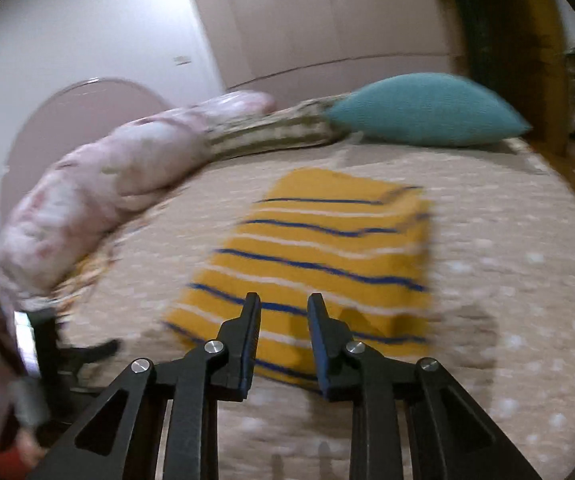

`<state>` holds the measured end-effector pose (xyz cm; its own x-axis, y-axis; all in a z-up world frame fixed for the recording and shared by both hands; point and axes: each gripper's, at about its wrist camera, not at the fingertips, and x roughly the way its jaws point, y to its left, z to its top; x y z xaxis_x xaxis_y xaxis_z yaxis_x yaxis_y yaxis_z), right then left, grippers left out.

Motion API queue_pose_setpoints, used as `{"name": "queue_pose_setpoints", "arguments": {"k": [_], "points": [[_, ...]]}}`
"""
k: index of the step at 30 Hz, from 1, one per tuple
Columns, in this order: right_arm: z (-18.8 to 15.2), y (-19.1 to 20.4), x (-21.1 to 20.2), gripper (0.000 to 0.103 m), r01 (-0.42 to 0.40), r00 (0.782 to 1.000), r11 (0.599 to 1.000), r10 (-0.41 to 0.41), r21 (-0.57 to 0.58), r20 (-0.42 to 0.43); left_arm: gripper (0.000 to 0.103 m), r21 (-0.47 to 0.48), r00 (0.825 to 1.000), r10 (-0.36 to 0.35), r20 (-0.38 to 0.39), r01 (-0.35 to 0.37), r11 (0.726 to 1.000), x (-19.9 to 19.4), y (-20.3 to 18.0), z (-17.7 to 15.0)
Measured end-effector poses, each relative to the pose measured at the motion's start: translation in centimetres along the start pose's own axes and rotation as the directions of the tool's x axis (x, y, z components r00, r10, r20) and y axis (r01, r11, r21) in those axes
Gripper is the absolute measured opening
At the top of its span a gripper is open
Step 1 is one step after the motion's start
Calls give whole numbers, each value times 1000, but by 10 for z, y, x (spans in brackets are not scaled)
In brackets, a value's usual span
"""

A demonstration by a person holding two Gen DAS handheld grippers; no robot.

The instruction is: Fold small clothes

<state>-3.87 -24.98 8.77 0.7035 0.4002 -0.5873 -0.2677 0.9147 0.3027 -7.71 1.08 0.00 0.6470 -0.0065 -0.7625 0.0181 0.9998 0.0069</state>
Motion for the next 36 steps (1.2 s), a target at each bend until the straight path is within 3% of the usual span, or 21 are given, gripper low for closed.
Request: {"name": "queue_pose_setpoints", "arguments": {"k": [5,7,10,14,17,21,24,27,30,33,36], "points": [[7,28,47,25,-152,983,988,154,29,-100,92,11,1000,1,27,-1,1000,0,-2,-1],[1,28,72,25,-201,963,974,215,101,-163,92,10,1000,-4,29,4,1000,-1,-2,-2],[-19,24,92,25,-212,938,960,252,181,-239,92,10,1000,-8,30,7,1000,-1,-1,-2],[-40,22,92,24,-203,917,960,256,194,-307,92,9,1000,-7,30,7,1000,-1,-2,-3],[-45,19,71,25,-192,932,964,238,184,-272,92,11,999,-6,32,6,1000,-1,-2,-3],[-22,9,32,25,-221,961,959,245,176,-128,93,12,999,2,35,-2,1000,-1,-2,-3],[-4,-2,23,25,-193,975,966,209,172,-76,94,9,999,6,36,-6,1000,-1,-2,-3],[14,-17,37,25,-158,981,969,176,189,-81,94,9,999,9,37,-10,1000,-2,-3,-4],[38,-25,64,25,-176,972,962,204,211,-117,94,9,999,8,36,-8,1000,-1,-3,-4],[59,-48,97,25,-202,956,933,253,297,-147,94,8,999,6,36,-7,1000,-1,-3,-4],[64,-83,122,18,-153,963,901,229,407,-145,94,6,999,3,34,-4,1000,-1,-3,-4]]}}
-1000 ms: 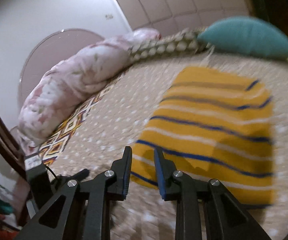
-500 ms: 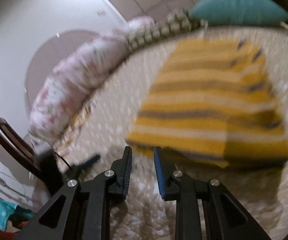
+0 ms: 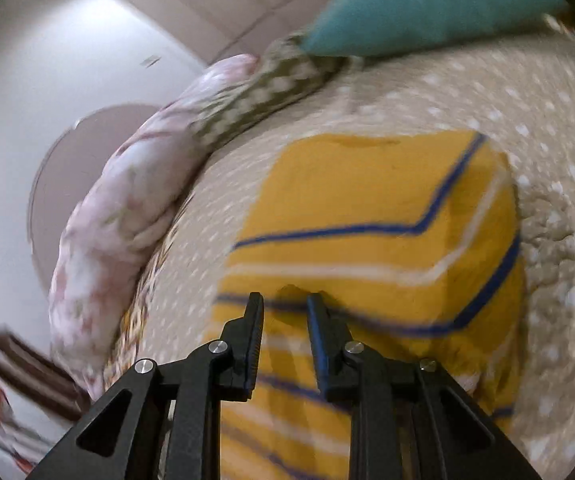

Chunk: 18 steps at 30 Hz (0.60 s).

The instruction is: Fold small clothes

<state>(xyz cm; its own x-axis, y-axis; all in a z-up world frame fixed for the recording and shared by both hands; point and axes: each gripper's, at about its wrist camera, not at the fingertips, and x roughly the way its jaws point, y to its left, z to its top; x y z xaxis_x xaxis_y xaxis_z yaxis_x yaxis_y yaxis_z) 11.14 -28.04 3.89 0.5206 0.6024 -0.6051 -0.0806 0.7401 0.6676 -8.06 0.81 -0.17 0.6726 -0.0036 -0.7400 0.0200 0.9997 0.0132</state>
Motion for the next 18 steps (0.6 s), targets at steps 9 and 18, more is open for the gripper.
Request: {"name": "queue_pose_setpoints", "arguments": {"k": [9,18], "points": [[22,-41,-42,14,114,983,986,-129,122,127,95,-2,1000,1,-3,-1,1000,0,0,1],[7,52,-19,23,-68,997,988,64,-135,-34,95,-3,1000,3,-4,-3,1000,0,1,1]]}}
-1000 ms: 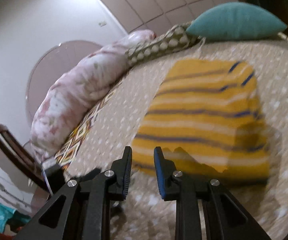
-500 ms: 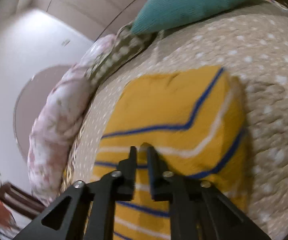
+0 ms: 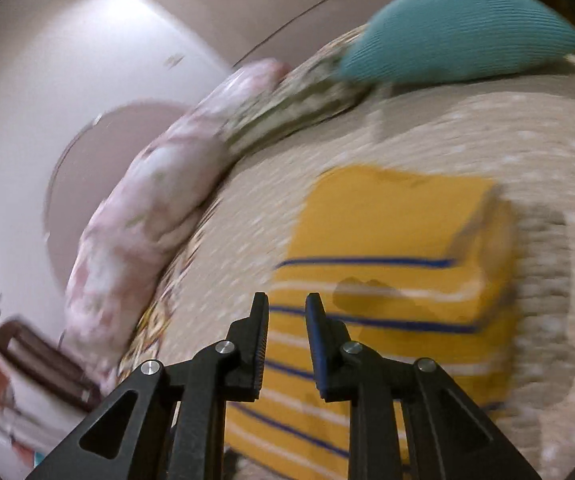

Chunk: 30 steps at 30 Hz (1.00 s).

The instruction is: Fold small clothes

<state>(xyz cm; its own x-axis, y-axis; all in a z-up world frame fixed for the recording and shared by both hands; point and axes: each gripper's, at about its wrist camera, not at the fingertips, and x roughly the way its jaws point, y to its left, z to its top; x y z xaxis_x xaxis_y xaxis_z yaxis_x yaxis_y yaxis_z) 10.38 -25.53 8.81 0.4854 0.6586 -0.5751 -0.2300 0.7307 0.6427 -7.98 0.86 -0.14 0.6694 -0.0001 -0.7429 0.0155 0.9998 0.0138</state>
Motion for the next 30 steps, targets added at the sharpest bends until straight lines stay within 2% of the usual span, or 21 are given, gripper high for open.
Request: {"name": "queue_pose_setpoints", "arguments": {"k": [2,4,7,9,12,15,17,18,20,22,23,24,25,26,28,30], "points": [[-2,17,27,23,-48,996,998,45,-44,-80,95,0,1000,0,0,0,1000,0,0,0],[-3,27,59,23,-95,980,993,81,-72,-182,95,0,1000,0,0,0,1000,0,0,0],[3,28,96,22,-45,970,995,24,-84,-241,95,0,1000,0,0,0,1000,0,0,0],[19,19,116,22,-15,972,999,6,-35,-236,95,0,1000,-1,-1,1,1000,0,0,0],[50,2,131,22,42,984,998,-34,43,-177,95,-1,1000,0,0,0,1000,0,-1,0],[77,-25,140,28,124,986,984,-108,124,-128,95,-2,1000,-1,0,1,1000,-1,-1,0],[91,-45,145,31,224,972,962,-210,155,-101,96,-3,1000,-3,0,3,1000,-1,-1,-1],[94,-53,146,31,243,969,954,-230,175,-96,96,-4,1000,-4,1,4,1000,-1,-1,-1],[103,-76,140,29,204,978,945,-189,256,-84,96,-6,1000,-7,1,7,1000,-1,-1,0],[108,-82,129,29,209,978,941,-201,268,-56,96,-9,1000,-9,2,9,1000,-1,0,0],[111,-80,121,31,254,967,936,-252,245,-40,97,-10,1000,-13,3,13,1000,-1,0,0],[114,-77,108,32,329,943,919,-332,219,-22,98,-10,1000,-20,4,20,1000,-1,0,-1],[116,-76,102,36,352,934,911,-358,216,-12,100,-6,999,-35,6,35,999,-2,0,-1],[115,-75,87,37,343,936,912,-353,225,5,101,-1,999,-44,7,44,999,-2,0,-1],[108,-76,56,37,246,965,938,-259,245,24,100,4,997,-77,11,77,997,-6,1,-1],[93,-68,34,37,166,984,956,-177,242,27,83,-23,989,-140,40,141,990,-17,7,1]]}}
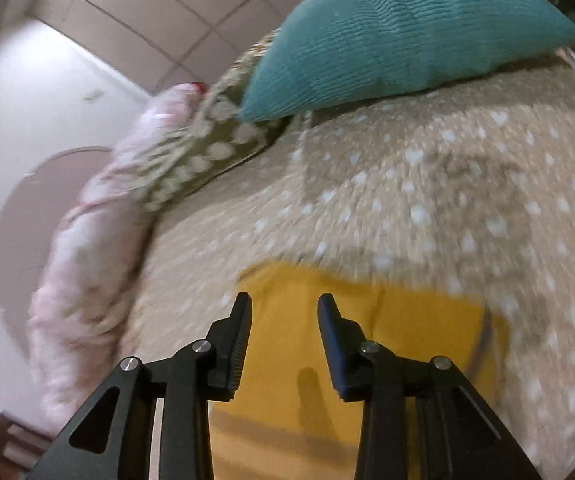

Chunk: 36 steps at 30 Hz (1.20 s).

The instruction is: Fold small clothes

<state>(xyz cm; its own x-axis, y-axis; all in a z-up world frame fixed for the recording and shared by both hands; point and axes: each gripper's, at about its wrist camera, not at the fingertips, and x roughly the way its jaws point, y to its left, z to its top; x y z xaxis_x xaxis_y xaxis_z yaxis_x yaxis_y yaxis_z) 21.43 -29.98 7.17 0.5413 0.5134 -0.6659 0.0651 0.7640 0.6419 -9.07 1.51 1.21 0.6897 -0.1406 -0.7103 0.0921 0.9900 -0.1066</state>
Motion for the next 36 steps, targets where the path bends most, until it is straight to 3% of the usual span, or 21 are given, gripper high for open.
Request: {"name": "queue_pose_setpoints", "arguments": {"k": [1,2,4,6,7,10,14,15,17,18,20,23,26,30,31,32,33,36], "points": [[-11,-1,-11,38,-41,999,999,41,-4,-11,66,-12,1000,-19,5,19,1000,-5,1,2],[-22,-6,-21,38,-71,997,997,70,-9,-24,58,-25,999,-34,7,35,999,-10,1,6],[-46,-19,-34,38,-84,995,996,82,-27,-48,57,-39,998,-63,19,64,997,-19,-2,19],[-62,-42,-44,37,-25,999,999,24,-48,-34,57,-28,995,-104,12,104,994,-22,-13,37],[-66,-59,-50,35,-9,1000,1000,9,-29,-8,57,-26,993,-122,4,122,992,-21,-18,47],[-71,-102,-65,45,35,997,995,-42,89,71,59,-9,985,-172,-3,172,985,-10,-39,79],[-86,-145,-73,42,-108,989,978,87,177,122,57,27,991,-119,-62,121,992,35,-62,105],[-90,-150,-75,42,-141,984,975,118,172,136,55,31,987,-99,-127,104,994,54,-65,106],[-96,-155,-78,41,-186,974,973,164,138,155,45,-8,969,-132,-209,133,991,73,-65,102],[-98,-155,-78,41,-205,969,972,185,118,161,44,-13,971,-118,-208,118,993,68,-67,103],[-103,-159,-82,41,-219,965,970,199,107,169,32,26,976,-91,-197,98,995,53,-78,109],[-105,-164,-88,42,-234,961,967,214,104,175,35,91,984,-115,-134,128,988,23,-108,129],[-109,-174,-93,42,-279,948,953,255,115,190,46,161,982,-137,-128,157,974,18,-151,153],[-111,-189,-97,42,-389,910,907,350,164,223,46,303,973,-112,-202,171,938,53,-216,181],[-112,-192,-98,42,-408,902,897,366,172,228,37,338,968,-96,-231,172,925,63,-229,183],[-112,-194,-100,42,-426,894,887,382,180,232,22,369,964,-76,-253,169,914,75,-242,184],[-113,-196,-100,42,-441,887,878,396,186,237,16,402,960,-46,-277,160,902,87,-255,185],[-113,-200,-101,42,-457,880,868,411,192,239,14,496,939,48,-340,136,857,120,-283,175]]}}
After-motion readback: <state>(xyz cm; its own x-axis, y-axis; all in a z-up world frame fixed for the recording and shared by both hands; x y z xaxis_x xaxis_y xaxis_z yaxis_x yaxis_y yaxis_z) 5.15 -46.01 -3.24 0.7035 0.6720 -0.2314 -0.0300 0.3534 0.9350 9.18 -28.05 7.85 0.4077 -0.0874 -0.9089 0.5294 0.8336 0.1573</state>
